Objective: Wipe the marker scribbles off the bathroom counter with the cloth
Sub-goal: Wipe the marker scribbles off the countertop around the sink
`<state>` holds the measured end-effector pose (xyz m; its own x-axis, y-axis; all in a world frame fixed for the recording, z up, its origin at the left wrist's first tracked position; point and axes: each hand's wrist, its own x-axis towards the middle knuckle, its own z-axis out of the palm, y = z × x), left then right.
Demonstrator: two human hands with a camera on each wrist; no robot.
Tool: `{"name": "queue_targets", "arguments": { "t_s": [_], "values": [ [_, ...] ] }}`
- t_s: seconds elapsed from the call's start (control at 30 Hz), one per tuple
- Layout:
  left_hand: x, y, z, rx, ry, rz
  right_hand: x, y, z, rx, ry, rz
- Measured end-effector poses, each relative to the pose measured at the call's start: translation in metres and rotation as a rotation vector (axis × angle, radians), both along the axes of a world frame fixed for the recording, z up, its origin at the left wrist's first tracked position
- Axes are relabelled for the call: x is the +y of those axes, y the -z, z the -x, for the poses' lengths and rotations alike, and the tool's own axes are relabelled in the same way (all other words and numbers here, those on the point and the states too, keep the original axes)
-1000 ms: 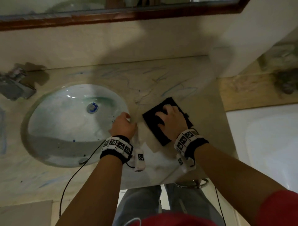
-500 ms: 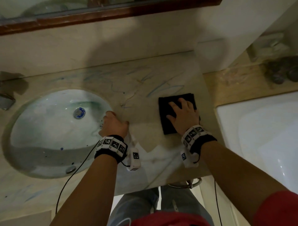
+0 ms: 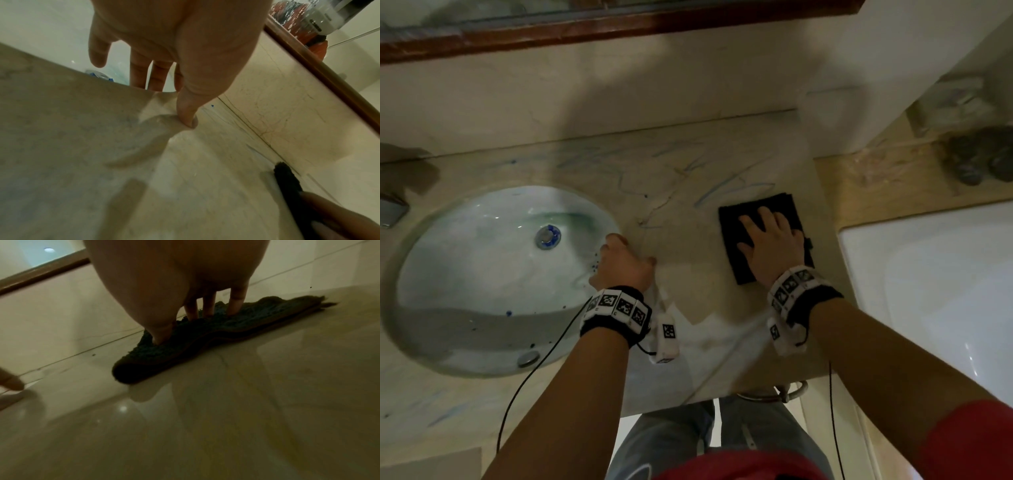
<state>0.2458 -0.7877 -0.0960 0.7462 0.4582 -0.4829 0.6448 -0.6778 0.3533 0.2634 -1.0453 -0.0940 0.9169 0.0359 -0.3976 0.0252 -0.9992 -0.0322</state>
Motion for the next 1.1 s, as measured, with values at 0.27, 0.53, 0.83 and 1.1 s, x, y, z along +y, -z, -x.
{"name": "queue_targets", "arguments": {
  "t_s": [0.27, 0.53, 0.83, 1.1],
  "values": [
    [0.000, -0.002, -0.002, 0.019, 0.008, 0.000, -0.001, -0.002, -0.019, 0.013, 0.040, 0.011],
    [-0.001, -0.005, -0.003, 0.022, -0.006, 0.009, -0.011, 0.000, -0.020, 0.033, 0.069, -0.019],
    [0.001, -0.001, -0.003, 0.015, -0.001, 0.011, -0.018, -0.001, -0.021, 0.046, 0.054, 0.030],
    [-0.001, -0.004, -0.004, 0.031, 0.015, -0.011, -0.018, -0.001, -0.037, 0.064, 0.094, -0.015]
  ]
}}
